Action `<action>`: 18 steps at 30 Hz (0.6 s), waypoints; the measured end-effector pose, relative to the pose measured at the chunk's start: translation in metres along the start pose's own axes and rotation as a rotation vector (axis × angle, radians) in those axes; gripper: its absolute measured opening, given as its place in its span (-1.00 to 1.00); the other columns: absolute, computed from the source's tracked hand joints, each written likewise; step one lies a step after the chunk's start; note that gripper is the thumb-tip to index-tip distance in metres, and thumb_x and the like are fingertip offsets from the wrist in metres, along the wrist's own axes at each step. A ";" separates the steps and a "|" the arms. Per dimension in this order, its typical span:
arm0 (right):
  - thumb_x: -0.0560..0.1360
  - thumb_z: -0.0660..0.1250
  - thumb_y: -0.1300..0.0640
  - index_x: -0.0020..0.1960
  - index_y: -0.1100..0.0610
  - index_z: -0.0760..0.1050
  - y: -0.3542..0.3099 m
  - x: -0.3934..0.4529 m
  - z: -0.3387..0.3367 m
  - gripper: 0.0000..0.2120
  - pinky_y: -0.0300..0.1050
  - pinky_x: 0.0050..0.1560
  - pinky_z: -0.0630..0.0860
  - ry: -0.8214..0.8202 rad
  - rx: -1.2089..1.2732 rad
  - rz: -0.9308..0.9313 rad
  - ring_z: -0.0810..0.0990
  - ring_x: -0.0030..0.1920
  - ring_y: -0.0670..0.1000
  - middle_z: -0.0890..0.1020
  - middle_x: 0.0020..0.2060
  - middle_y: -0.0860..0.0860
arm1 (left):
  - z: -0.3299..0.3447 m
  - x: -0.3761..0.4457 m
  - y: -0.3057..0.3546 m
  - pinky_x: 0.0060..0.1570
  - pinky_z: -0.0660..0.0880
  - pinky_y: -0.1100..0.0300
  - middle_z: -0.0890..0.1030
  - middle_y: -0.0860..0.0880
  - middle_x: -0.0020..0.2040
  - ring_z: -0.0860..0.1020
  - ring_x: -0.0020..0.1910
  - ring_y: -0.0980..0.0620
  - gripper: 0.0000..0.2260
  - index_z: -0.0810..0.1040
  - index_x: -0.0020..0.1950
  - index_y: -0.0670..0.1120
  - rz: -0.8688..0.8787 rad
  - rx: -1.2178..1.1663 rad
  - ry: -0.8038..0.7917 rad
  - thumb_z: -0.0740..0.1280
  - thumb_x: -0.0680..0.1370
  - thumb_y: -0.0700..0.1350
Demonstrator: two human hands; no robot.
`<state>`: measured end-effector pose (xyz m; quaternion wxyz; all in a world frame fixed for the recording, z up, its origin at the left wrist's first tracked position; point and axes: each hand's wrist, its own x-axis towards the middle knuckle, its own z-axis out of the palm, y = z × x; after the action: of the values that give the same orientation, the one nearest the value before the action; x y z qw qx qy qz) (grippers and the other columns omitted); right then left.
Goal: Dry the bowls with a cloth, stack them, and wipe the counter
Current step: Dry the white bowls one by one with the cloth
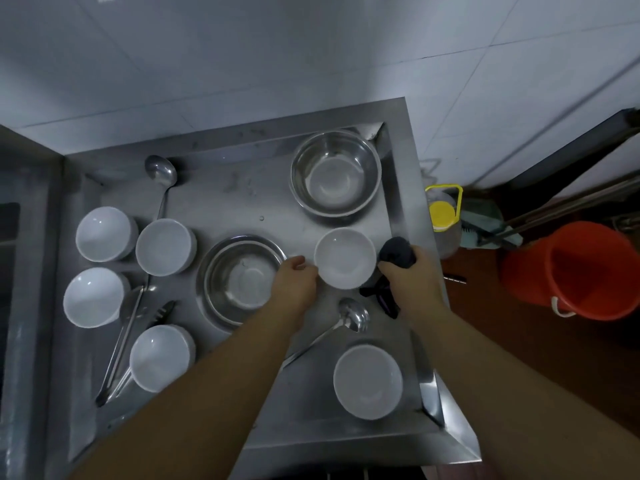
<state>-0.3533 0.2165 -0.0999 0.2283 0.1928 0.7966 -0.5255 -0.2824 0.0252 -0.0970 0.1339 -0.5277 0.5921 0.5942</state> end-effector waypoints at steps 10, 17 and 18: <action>0.44 0.52 0.11 -0.11 -0.03 0.50 0.037 -0.052 -0.048 -0.81 -0.18 -0.34 0.47 0.005 -0.129 -0.001 0.58 -0.34 -0.28 0.63 -0.21 -0.06 | -0.004 -0.082 -0.085 0.01 0.57 0.13 0.64 0.04 0.02 0.64 0.03 -0.02 -0.77 0.59 0.23 0.04 0.074 0.592 -0.173 0.44 0.59 -0.01; 0.45 0.55 0.12 -0.03 -0.02 0.56 0.060 -0.088 -0.068 -0.81 0.10 -0.10 0.62 -0.021 -0.017 0.066 0.67 -0.13 0.04 0.68 -0.11 0.04 | 0.007 -0.102 -0.119 0.14 0.60 -0.01 0.66 -0.08 0.15 0.62 0.11 -0.09 -0.73 0.58 0.27 -0.04 0.031 0.632 -0.205 0.37 0.57 -0.19; 0.45 0.55 0.13 -0.02 0.01 0.58 0.060 -0.093 -0.069 -0.81 0.17 -0.05 0.63 -0.027 0.003 0.075 0.68 -0.10 0.09 0.68 -0.10 0.06 | 0.008 -0.102 -0.120 0.14 0.61 -0.02 0.66 -0.08 0.14 0.62 0.11 -0.10 -0.73 0.59 0.26 -0.04 0.032 0.627 -0.189 0.36 0.56 -0.22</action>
<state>-0.2549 0.2968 -0.0688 0.2585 0.2156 0.7848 -0.5205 -0.1504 0.1115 -0.0861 0.3346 -0.3940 0.7394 0.4314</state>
